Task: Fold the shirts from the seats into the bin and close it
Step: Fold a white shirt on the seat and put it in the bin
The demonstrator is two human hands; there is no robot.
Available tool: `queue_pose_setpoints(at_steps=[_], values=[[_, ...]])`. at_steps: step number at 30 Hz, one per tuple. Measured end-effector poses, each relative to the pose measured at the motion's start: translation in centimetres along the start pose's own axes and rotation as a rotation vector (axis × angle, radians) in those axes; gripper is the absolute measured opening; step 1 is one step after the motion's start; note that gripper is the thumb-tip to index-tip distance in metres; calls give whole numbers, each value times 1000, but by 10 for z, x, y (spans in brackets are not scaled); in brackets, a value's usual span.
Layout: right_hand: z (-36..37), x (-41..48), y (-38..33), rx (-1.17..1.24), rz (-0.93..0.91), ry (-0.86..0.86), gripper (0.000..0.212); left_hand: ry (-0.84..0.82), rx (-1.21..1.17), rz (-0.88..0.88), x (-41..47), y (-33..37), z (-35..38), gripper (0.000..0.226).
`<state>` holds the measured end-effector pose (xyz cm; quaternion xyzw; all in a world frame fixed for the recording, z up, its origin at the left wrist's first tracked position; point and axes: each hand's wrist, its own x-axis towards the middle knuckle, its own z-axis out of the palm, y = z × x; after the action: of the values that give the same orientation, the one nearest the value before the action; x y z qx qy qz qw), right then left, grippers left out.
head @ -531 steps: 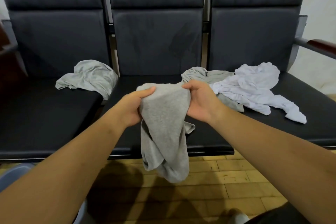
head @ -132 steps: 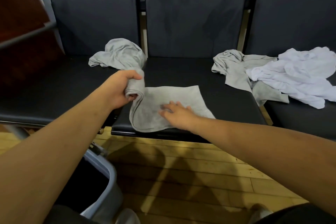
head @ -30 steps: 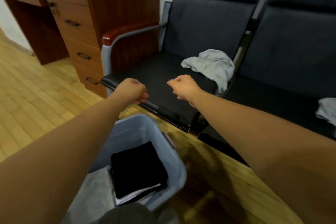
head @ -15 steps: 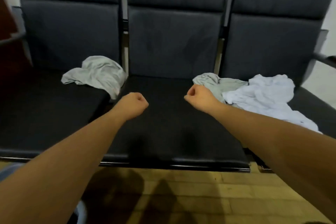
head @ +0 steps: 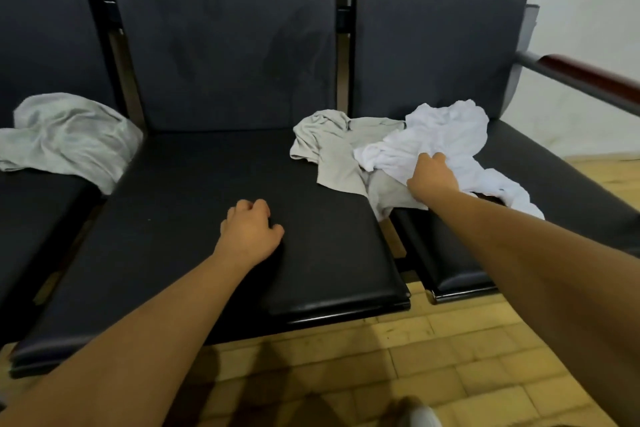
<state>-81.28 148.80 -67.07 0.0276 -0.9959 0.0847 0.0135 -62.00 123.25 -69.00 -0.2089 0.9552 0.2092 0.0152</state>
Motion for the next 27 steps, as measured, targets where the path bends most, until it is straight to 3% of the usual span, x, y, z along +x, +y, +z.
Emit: queue_pose_setpoints(at_steps=[3, 8, 11, 15, 19, 24, 27], values=[[2, 5, 9, -35, -12, 89, 42, -18, -4, 42, 2, 21, 12, 34], [-23, -7, -5, 265, -39, 282, 28, -28, -114, -23, 10, 30, 11, 22], [-52, -24, -18, 458, -197, 440, 22, -6, -367, -29, 9, 39, 0, 12], [-101, -64, -52, 726, -430, 524, 10, -57, -930, -64, 0, 64, -26, 26], [-134, -104, -89, 857, -600, 379, 14, -264, -1503, 129, -17, 77, -60, 73], [-151, -131, -114, 1053, -574, 132, 20, 76, -1607, 137, -37, 73, -106, 41], [-136, -139, -115, 1198, -514, -244, 33, 137, -1528, 125, -47, 39, -115, 33]])
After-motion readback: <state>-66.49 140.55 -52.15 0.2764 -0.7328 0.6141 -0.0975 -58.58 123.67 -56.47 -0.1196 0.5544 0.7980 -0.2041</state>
